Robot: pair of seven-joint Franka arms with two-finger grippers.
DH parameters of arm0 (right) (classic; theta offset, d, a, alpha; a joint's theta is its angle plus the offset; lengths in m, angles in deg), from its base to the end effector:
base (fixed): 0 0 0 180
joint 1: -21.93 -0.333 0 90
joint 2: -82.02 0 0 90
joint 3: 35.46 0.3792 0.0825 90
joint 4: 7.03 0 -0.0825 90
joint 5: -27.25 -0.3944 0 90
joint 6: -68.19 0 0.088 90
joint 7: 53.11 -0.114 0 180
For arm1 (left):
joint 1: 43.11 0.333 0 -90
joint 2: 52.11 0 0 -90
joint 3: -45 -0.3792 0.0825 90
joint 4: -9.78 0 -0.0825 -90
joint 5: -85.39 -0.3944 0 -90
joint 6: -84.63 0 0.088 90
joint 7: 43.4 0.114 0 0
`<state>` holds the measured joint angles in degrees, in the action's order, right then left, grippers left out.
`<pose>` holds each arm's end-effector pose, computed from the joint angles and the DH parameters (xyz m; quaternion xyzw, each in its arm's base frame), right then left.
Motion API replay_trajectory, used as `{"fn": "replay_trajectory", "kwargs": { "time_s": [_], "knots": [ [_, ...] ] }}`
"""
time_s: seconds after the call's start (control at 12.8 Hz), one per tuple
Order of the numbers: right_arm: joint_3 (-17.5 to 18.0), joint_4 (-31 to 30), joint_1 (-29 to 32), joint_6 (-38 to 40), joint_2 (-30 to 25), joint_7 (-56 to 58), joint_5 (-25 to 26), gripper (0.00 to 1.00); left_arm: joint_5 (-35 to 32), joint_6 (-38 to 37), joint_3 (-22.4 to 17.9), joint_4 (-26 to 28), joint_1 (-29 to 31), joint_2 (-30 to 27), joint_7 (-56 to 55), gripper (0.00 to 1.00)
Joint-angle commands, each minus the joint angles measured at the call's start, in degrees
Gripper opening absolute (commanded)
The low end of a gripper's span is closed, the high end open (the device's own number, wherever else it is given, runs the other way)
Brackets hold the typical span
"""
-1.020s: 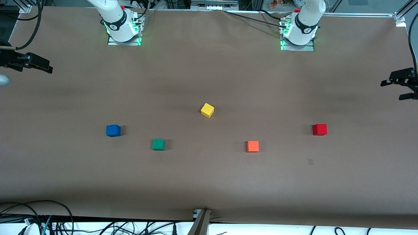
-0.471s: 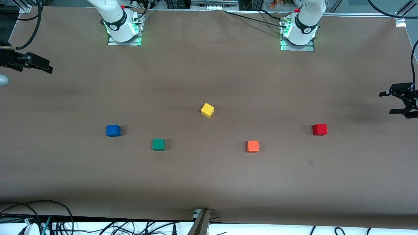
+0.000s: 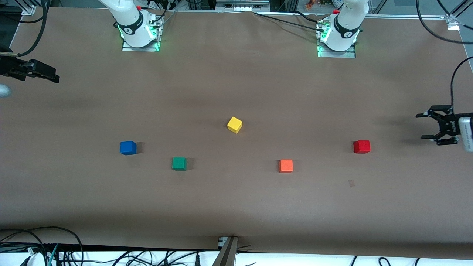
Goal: Pass red block to right arm, stack on blue
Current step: 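Lower the open left gripper down around the red cube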
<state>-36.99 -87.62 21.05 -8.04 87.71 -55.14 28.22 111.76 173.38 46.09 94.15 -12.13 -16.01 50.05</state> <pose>0.5746 -0.0077 0.6825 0.9958 -0.0246 -0.0874 0.0107 0.6253 0.3029 0.3297 0.8254 -0.4435 0.0731 0.3416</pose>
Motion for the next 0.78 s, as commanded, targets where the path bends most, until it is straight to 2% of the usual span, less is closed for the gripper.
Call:
{"fn": "replay_trajectory", "kwargs": {
  "time_s": [0.0, 0.47, 0.71],
  "knots": [
    [0.4, 0.3, 0.4, -0.1, -0.1, 0.5, 0.6, 1.0, 5.2, 2.5, 0.5, -1.8, 1.8, 6.1, 10.5, 1.0],
    [0.4, 0.3, 0.5, -0.1, -0.1, 0.5, 0.6, 1.0, 12.4, 2.7, 0.5, -1.9, 5.0, 11.2, 23.6, 1.0],
    [0.4, 0.3, 0.5, -0.1, -0.1, 0.5, 0.6, 1.0, 18.1, 2.6, 0.5, -1.9, 5.2, 14.2, 33.1, 1.0]
  ]
}}
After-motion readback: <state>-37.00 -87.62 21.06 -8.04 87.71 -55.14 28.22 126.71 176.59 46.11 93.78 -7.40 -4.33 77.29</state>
